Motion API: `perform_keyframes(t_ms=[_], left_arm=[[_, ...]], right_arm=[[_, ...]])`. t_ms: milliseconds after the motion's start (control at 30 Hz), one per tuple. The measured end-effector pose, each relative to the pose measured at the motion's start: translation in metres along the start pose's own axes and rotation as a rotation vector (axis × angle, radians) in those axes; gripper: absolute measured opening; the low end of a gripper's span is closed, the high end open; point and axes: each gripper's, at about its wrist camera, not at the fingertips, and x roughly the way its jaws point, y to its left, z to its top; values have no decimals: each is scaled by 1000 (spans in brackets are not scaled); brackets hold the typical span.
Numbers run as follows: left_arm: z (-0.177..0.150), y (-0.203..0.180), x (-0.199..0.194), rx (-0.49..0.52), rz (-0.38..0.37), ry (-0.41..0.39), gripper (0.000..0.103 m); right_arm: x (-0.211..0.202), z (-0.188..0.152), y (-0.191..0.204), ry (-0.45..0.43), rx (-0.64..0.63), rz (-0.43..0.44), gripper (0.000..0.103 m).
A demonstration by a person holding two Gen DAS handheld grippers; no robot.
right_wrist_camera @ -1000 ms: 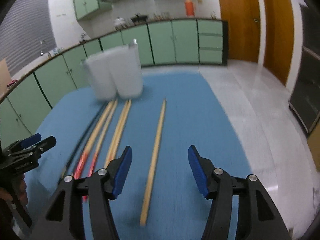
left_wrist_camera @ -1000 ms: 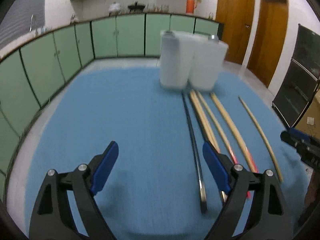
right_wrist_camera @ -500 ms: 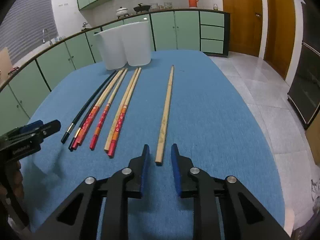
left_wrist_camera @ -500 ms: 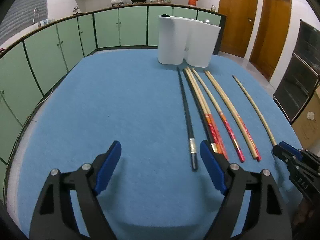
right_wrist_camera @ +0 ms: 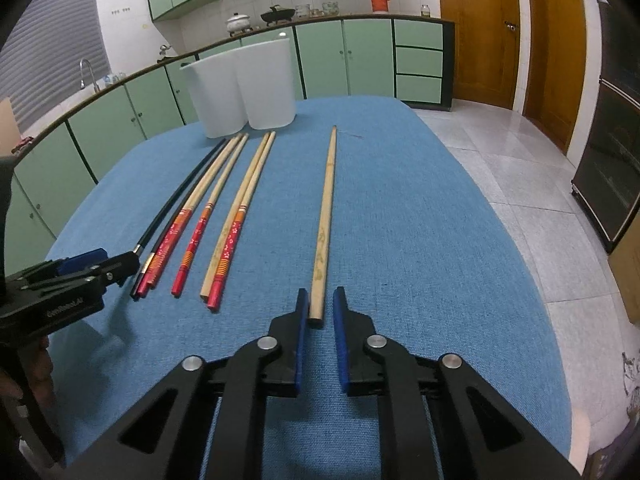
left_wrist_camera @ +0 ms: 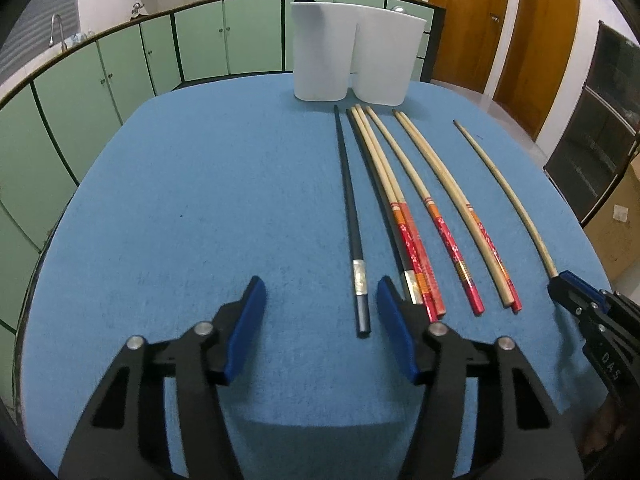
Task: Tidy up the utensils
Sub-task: 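Lower the left gripper to the black chopstick while the right approaches a wooden chopstick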
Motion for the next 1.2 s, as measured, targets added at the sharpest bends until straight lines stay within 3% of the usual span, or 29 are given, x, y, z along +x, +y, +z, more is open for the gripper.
perform_keyframes(t_ms=[467,1200], left_arm=[[-2,-17,-3,36,3,-3,22],[-2,-15,-3,19,2,-3,21]], right_arm=[[2,0,1,4,9,8,13],[2,0,1,4,17,16,13]])
